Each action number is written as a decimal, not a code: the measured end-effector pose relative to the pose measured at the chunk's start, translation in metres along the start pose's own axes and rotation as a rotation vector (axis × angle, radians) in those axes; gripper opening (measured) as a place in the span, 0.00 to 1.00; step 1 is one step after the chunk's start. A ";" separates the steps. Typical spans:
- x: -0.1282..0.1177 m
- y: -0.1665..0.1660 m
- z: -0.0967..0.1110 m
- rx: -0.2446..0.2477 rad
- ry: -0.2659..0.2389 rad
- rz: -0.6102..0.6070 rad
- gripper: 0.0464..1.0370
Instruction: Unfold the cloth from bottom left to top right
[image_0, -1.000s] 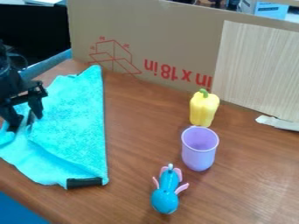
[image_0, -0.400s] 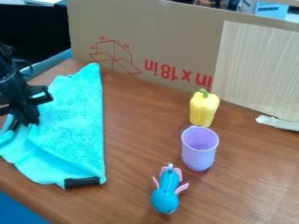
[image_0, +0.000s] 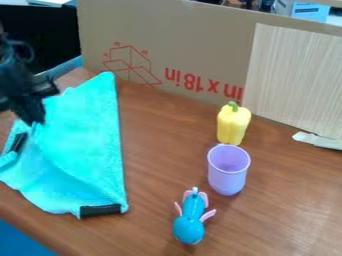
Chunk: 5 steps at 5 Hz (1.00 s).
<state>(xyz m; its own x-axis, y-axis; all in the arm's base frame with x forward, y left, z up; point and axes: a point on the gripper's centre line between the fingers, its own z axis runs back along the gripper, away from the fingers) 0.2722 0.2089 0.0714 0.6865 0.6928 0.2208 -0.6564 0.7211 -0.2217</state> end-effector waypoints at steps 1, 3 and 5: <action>-0.008 -0.012 0.003 0.006 0.046 -0.006 0.02; -0.004 -0.047 0.010 -0.066 0.076 -0.032 0.02; 0.003 -0.106 0.000 -0.113 0.121 0.016 0.02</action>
<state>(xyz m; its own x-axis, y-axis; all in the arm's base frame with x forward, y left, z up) 0.3443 0.1343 0.0952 0.7135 0.6931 0.1025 -0.6326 0.7002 -0.3309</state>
